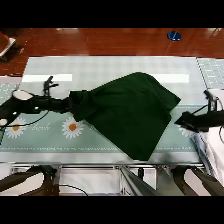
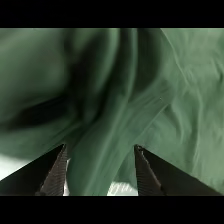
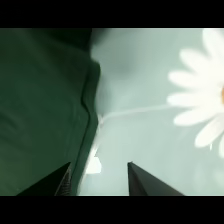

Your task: Fold the shirts.

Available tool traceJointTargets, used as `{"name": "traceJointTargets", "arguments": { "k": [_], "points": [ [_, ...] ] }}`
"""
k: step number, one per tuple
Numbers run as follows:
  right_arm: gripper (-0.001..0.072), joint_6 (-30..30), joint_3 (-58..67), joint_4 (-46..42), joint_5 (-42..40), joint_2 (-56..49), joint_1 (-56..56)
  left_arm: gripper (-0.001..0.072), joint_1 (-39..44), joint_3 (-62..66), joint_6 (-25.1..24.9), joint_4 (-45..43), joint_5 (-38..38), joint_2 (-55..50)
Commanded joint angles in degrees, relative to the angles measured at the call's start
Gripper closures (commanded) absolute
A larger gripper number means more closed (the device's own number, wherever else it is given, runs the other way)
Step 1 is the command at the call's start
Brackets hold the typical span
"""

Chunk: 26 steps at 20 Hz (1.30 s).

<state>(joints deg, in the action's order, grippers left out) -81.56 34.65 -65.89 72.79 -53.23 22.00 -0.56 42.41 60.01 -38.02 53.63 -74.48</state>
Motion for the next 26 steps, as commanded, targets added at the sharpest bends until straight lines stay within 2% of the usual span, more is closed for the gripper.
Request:
{"name": "traceJointTargets", "arguments": {
  "k": [1, 3, 5, 8, 11, 14, 17, 19, 20, 21, 22, 26],
  "points": [
    [0.0312, 0.87, -7.78, 4.81, 2.01, 2.03, -1.36, 0.0201, 6.1, 3.72, -0.33, 0.37, 0.79, -6.25],
    [0.0312, 0.57, -11.41, 6.08, 1.88, 2.03, -4.61, 0.0223, 6.84, 6.49, -0.09, 0.35, 3.26, -9.09],
    [0.0312, 0.07, -14.12, 6.25, 1.38, 2.03, -8.33, 0.0686, 6.19, 8.81, 0.13, 0.31, 6.45, -10.82],
    [0.0312, -1.64, -15.15, 6.62, -0.48, 1.97, -12.81, 0.0689, 5.51, 10.43, 0.13, 0.35, 7.61, -10.88],
    [0.0312, -2.43, -15.15, 10.62, -6.47, 1.51, -16.7, 0.069, 5.46, 11.04, 0.11, 0.37, 7.82, -10.86],
    [0.0312, -1.99, -15.02, 16.57, -12.57, -3.3, -21.22, 0.0689, 5.46, 11.1, 0.13, 0.39, 7.8, -10.86],
    [0.0319, -1.27, -12.24, 18.64, -15.91, -10.12, -26.16, 0.069, 5.46, 11.1, 0.24, 0.39, 8.17, -10.84],
    [0.0411, 0.28, -7.28, 19.98, -16.13, -14.01, -28.24, 0.0689, 5.46, 11.1, 0.26, 0.39, 8.17, -10.71],
    [0.0489, 0.94, -4.15, 19.96, -16.04, -15.72, -28.92, 0.0689, 5.46, 11.13, 0.26, 0.42, 8.17, -10.58],
    [0.0621, 2.47, -1.07, 20.22, -15.26, -17.16, -29.09, 0.0689, 5.44, 11.23, 0.28, 0.85, 8.22, -10.43],
    [0.0687, 5.31, 2.78, 21.24, -13.46, -18.29, -29.03, 0.0689, 5.31, 12.0, 0.26, 1.53, 8.85, -10.12],
    [0.0687, 5.33, 27.89, 15.23, -3.43, -16.41, -25.09, 0.0689, 1.01, 22.91, 0.26, 7.54, 11.78, -3.63]
  ]
}}
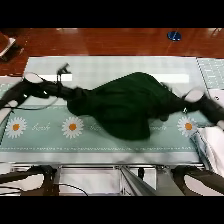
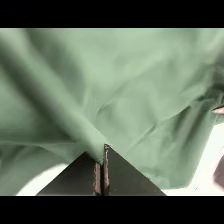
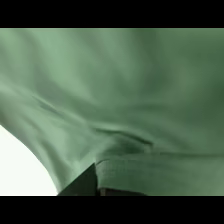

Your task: Fold the shirts.

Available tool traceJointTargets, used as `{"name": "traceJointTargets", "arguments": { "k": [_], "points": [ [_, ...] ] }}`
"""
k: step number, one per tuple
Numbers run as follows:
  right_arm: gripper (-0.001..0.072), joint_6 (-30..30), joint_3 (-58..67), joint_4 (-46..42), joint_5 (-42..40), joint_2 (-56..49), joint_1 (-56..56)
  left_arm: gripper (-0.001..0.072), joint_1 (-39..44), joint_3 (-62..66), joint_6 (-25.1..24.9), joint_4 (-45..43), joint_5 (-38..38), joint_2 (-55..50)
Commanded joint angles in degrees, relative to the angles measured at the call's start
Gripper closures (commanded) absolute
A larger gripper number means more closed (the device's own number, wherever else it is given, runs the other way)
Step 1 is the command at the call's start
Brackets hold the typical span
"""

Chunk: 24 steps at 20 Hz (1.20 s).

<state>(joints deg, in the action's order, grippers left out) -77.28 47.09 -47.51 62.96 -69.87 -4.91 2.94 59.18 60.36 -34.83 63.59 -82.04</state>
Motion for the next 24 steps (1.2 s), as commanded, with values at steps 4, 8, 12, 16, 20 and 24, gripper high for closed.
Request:
{"name": "traceJointTargets", "arguments": {
  "k": [4, 8, 12, 16, 20, 24],
  "points": [
    [0.0687, -0.63, 47.5, -9.11, 15.04, 3.78, 9.64, 0.069, -11.06, 20.92, 2.05, 9.55, -3.15, 15.82],
    [0.0687, -1.6, 63.98, -10.16, 16.52, 11.93, 13.88, 0.069, -20.2, 30.51, 4.0, 9.22, -4.92, 28.09],
    [0.0687, -2.19, 65.05, -13.14, 17.46, 23.28, 14.62, 0.069, -29.66, 31.89, 4.0, 8.63, -4.76, 42.12],
    [0.0687, -4.61, 65.02, -19.08, 21.27, 30.88, 14.51, 0.069, -33.44, 31.87, 4.2, -0.17, -4.61, 54.31],
    [0.0687, -6.91, 62.88, -19.45, 26.86, 34.36, 14.32, 0.069, -24.96, 31.82, 9.99, -16.74, -4.26, 59.69],
    [0.0687, -6.95, 49.92, -13.94, 27.12, 37.73, 14.34, 0.069, -17.75, 28.35, 13.05, -24.26, -2.47, 58.53]
  ]
}}
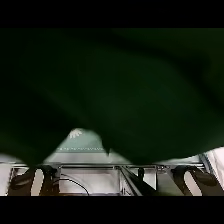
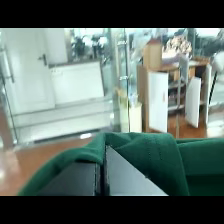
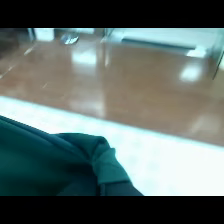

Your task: Fold the shirts.

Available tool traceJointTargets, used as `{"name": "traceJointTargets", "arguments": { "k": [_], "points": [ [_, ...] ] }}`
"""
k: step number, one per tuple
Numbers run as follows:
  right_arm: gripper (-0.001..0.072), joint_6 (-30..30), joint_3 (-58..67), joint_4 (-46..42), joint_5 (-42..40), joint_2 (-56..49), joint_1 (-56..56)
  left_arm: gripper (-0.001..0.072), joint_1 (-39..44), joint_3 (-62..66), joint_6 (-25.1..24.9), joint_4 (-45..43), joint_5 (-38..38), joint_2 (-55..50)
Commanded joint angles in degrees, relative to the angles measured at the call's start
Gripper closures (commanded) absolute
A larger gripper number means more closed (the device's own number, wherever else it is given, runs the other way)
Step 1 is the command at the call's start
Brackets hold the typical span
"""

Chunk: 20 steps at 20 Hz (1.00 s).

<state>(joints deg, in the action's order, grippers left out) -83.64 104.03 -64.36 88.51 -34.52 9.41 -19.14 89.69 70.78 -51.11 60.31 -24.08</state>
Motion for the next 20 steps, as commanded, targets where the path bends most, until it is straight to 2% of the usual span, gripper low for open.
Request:
{"name": "traceJointTargets", "arguments": {
  "k": [1, 5, 7, 9, 13, 17, 20],
  "points": [
    [0.0687, -0.52, -10.6, 4.94, 1.57, 2.62, 0.02, 0.069, 4.98, -4.35, 2.6, -7.54, 0.96, -0.22],
    [0.0687, 2.58, -27.91, 12.52, -3.02, 2.32, 0.0, 0.069, 5.4, -15.43, 1.33, -1.05, 1.11, -7.04],
    [0.0687, 4.31, -35.52, 13.18, -6.34, 0.17, 0.0, 0.0689, 6.88, -19.91, -1.99, 3.63, 0.76, -13.99],
    [0.0687, 7.3, -39.98, 12.76, -10.34, -4.28, 0.02, 0.0689, 9.94, -20.98, -3.28, 4.22, -1.03, -23.02],
    [0.0687, 10.54, -40.09, 12.46, -19.56, -20.5, 0.07, 0.0689, 15.41, -17.75, -4.09, 4.72, -9.57, -42.34],
    [0.0687, 11.3, -32.96, 13.77, -23.58, -40.65, 0.07, 0.0689, 18.29, -10.1, -4.09, 10.64, -9.97, -58.21],
    [0.0686, 8.13, -23.65, 15.3, -23.82, -53.33, 0.07, 0.0689, 19.17, -7.43, -4.09, 16.02, -9.94, -64.5]
  ]
}}
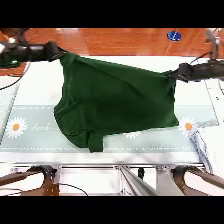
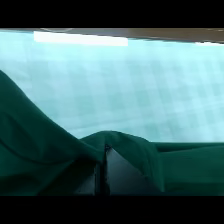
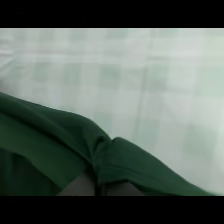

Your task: Fold the shirts.

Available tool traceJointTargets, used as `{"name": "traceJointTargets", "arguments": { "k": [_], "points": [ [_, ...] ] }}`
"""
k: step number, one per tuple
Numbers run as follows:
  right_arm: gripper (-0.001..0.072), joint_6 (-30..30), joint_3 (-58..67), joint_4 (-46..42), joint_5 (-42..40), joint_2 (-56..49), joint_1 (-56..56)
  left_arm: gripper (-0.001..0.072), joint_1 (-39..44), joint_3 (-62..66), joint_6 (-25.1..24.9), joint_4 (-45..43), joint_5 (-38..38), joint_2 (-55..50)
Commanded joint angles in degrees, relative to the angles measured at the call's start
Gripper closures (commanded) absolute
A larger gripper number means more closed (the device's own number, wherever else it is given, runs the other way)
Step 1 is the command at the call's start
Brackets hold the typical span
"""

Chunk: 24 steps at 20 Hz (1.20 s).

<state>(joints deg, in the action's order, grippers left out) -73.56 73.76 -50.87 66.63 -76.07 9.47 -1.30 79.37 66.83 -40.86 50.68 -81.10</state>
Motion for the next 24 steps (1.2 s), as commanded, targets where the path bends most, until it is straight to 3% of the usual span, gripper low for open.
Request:
{"name": "traceJointTargets", "arguments": {
  "k": [1, 2, 3, 4, 6, 8, 10, 12, 15, 18, 21, 24],
  "points": [
    [0.0684, -4.0, 9.38, 1.92, -2.34, -14.53, 0.0, 0.0661, 1.31, 2.91, -0.11, 6.97, -0.02, -8.5],
    [0.0579, -5.92, 12.07, 1.92, -2.58, -16.81, 0.07, 0.0461, 1.31, 2.91, -0.09, 6.99, 0.76, -9.14],
    [0.0344, -6.88, 14.08, 1.95, -2.12, -18.14, 0.35, 0.0214, 1.25, 2.91, 0.07, 6.73, 2.16, -9.44],
    [0.0302, -7.04, 15.85, 1.75, -0.76, -18.58, 0.96, 0.0198, 0.68, 2.93, 0.31, 5.42, 4.7, -9.35],
    [0.0303, -7.02, 18.21, -0.52, 4.28, -17.35, 3.89, 0.0198, -2.54, 2.93, 2.21, -0.07, 12.13, -8.48],
    [0.0303, -6.19, 18.43, -7.19, 10.32, -13.62, 8.44, 0.0198, -7.98, 2.8, 7.3, -7.06, 22.4, -7.61],
    [0.0305, -5.25, 16.46, -16.02, 14.23, -8.5, 12.7, 0.0198, -13.66, 0.24, 7.26, -9.2, 29.55, -5.6],
    [0.0305, -5.29, 6.64, -15.93, 10.25, -0.59, 17.35, 0.0198, -18.47, -8.07, 5.68, -9.2, 29.18, -0.24],
    [0.0305, -5.29, -17.77, -12.33, 0.94, 13.33, 22.12, 0.0198, -25.16, -26.14, 2.64, -9.09, 24.92, 10.1],
    [0.0305, -1.81, -34.86, -4.85, -0.55, 21.51, 22.84, 0.0198, -32.09, -40.09, 2.62, -8.63, 21.22, 17.29],
    [0.0305, 0.9, -41.66, 2.45, -0.17, 23.56, 22.84, 0.0198, -34.1, -46.66, 1.31, -8.5, 20.87, 18.38],
    [0.0305, 0.87, -41.99, 2.6, 1.11, 23.56, 22.8, 0.0199, -33.81, -49.57, 1.55, -10.01, 21.07, 18.05]
  ]
}}
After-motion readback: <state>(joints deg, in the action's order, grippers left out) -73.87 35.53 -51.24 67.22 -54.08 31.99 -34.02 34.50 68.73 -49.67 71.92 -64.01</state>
